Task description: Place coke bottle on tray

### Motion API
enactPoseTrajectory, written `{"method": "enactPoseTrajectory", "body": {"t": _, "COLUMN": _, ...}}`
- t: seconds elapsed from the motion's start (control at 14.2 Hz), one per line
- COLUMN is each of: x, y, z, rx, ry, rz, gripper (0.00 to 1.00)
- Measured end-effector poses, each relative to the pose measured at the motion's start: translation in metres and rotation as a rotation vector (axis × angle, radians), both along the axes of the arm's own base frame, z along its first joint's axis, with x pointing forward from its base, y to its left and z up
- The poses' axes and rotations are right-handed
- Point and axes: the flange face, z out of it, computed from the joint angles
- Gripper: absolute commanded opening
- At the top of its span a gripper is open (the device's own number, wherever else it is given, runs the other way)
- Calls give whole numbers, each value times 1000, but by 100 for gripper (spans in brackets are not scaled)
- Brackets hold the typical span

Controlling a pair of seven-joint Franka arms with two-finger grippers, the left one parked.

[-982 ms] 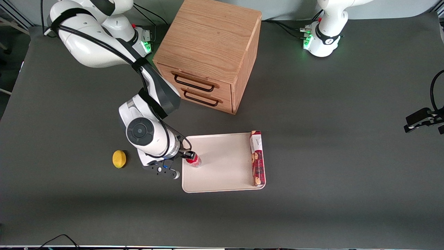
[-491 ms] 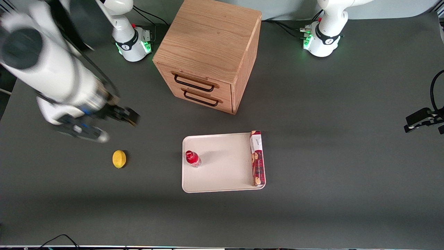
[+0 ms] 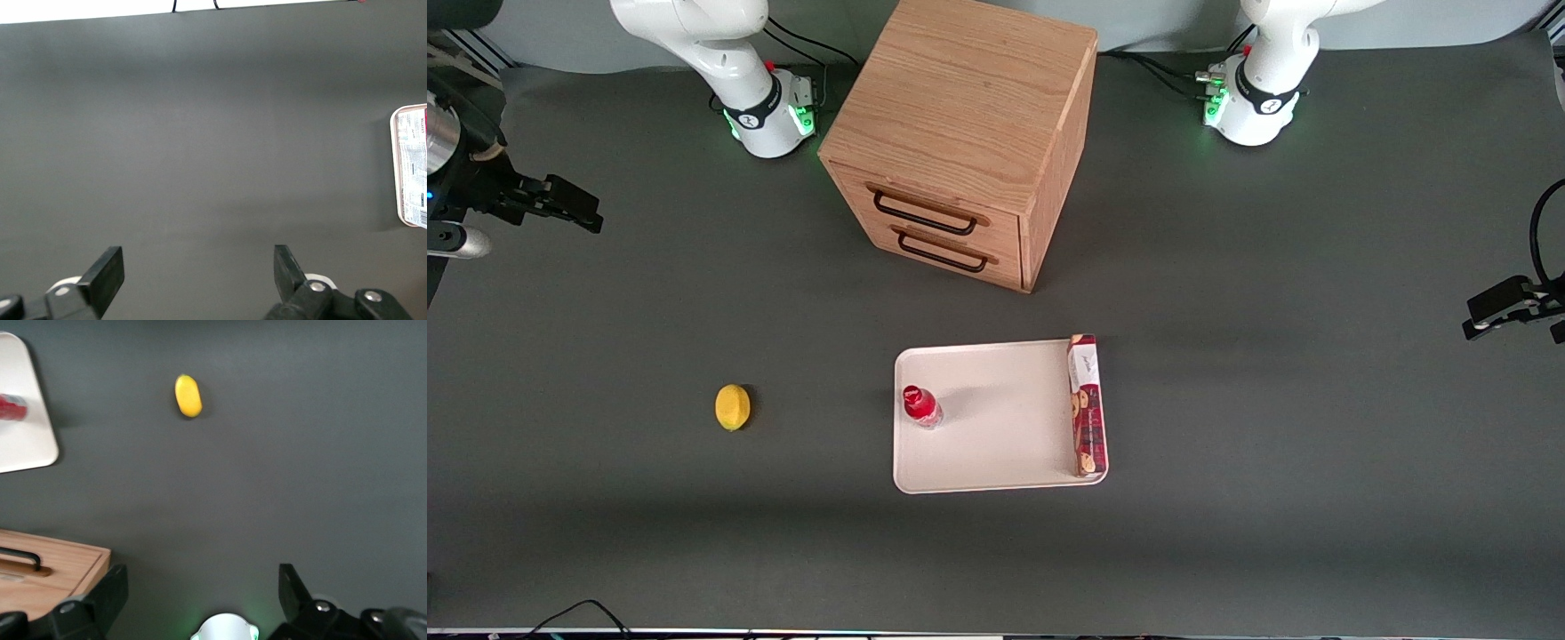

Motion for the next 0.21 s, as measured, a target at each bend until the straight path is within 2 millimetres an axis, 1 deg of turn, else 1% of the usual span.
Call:
{"method": "enactPoseTrajectory", "body": {"t": 0.07, "x": -8, "y": -6, "z": -15, "rx": 5, "ry": 5, "rz": -4, "gripper": 100}}
{"method": "enactPoseTrajectory", "body": {"t": 0.14, "x": -14, "y": -7, "z": -22, "rx": 10, "ry": 8, "rz": -7, "gripper": 100}}
{"method": "enactPoseTrajectory", "body": {"t": 0.21, "x": -17, "y": -6, "z": -22, "rx": 13, "ry": 2, "rz": -5, "gripper": 100}}
